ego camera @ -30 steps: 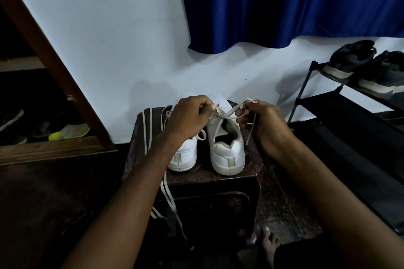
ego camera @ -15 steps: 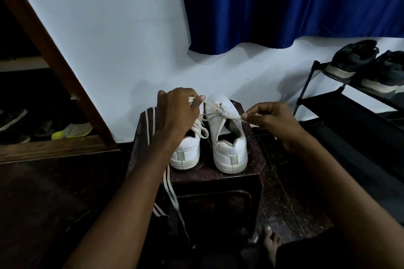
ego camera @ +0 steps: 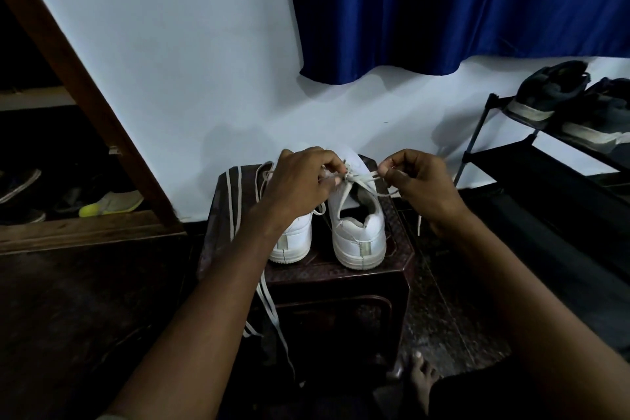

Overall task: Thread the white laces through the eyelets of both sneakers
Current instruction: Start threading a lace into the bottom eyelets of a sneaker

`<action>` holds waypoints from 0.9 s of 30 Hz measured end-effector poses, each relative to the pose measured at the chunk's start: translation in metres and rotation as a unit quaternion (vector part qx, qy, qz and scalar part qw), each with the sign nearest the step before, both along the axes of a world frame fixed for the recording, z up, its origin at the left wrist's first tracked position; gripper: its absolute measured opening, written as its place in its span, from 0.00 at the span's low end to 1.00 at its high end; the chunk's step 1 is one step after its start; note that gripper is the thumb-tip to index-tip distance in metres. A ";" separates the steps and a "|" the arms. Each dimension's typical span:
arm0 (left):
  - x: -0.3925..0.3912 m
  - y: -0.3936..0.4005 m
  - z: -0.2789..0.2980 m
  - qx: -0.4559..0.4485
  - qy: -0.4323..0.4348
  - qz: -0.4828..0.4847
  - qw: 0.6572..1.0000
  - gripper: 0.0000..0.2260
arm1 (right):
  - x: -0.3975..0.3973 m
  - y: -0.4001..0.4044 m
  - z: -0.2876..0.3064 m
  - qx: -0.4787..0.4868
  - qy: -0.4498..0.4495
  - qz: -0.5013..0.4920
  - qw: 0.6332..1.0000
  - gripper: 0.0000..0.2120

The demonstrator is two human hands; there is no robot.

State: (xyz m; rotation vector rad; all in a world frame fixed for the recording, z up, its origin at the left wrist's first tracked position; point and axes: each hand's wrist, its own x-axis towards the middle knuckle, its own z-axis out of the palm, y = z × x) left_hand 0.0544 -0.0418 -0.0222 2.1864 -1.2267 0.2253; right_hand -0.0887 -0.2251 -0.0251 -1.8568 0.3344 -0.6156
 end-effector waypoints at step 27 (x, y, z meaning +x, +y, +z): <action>-0.017 0.002 0.014 0.043 0.026 0.066 0.997 0.11 | -0.001 0.015 0.001 0.197 -0.033 0.085 0.976 0.21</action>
